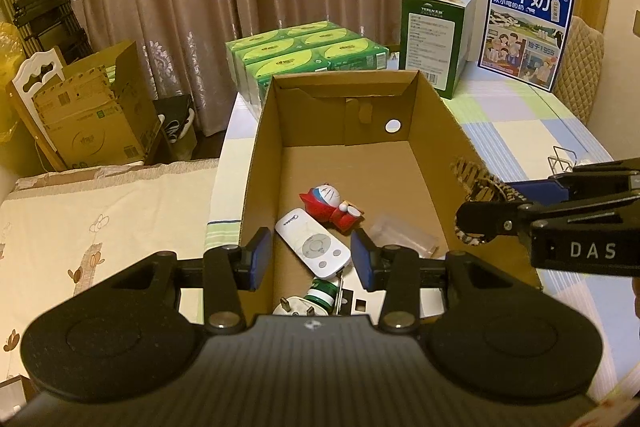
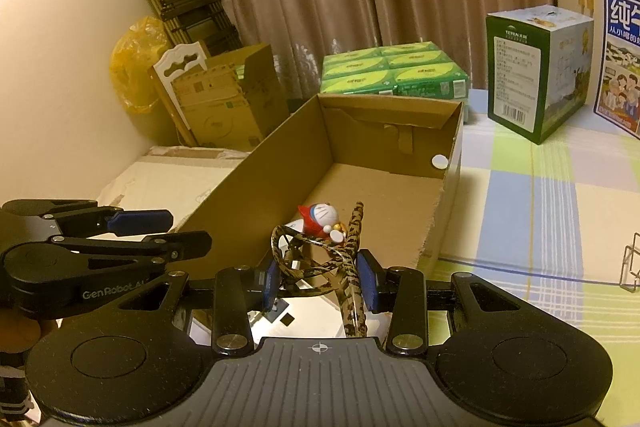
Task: Organize rigid objects
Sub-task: 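Lower the white remote into the box and open the left tool while the right tool lowers the spiral, then open the right tool to drop the leopard-print spiral into the box, then move both tools back toward the wire rack and clear floss box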
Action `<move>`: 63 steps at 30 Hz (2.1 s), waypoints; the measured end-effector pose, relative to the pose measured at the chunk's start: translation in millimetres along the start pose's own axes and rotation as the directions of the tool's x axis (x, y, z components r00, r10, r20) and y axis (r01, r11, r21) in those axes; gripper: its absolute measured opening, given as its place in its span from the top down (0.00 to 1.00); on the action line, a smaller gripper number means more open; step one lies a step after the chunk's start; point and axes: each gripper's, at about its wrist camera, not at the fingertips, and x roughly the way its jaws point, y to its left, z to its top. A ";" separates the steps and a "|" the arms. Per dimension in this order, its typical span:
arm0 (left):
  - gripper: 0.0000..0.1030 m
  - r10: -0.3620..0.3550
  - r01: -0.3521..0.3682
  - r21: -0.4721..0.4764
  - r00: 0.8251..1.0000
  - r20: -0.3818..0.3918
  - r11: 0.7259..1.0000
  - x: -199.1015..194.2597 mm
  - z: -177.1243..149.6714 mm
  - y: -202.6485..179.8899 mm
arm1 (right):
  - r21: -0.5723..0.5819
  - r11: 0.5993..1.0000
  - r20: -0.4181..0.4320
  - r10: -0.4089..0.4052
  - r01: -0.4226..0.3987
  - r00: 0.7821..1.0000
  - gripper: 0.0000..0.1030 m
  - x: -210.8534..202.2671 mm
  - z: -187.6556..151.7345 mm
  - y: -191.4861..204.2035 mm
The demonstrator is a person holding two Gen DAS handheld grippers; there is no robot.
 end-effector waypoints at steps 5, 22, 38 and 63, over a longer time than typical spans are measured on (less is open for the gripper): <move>0.63 0.002 -0.002 -0.006 1.000 0.005 1.000 -0.2 -0.4 0.6 | -0.005 1.000 0.022 0.027 -0.027 0.999 0.64 3.0 3.7 -0.7; 0.63 -0.030 0.032 -0.065 0.999 0.042 0.997 -34.5 -4.8 -16.5 | 0.080 0.997 0.075 -0.014 0.008 0.997 0.64 -50.3 -11.7 -22.5; 0.61 -0.116 0.120 -0.043 0.990 0.080 0.992 -78.8 -9.5 -92.0 | 0.151 0.982 0.129 -0.135 0.115 0.982 0.60 -148.4 -46.4 -68.2; 0.23 -0.261 0.258 0.051 0.963 0.071 0.965 -54.9 -4.6 -221.7 | 0.305 0.894 0.100 -0.374 0.329 0.922 0.42 -244.5 -105.4 -192.2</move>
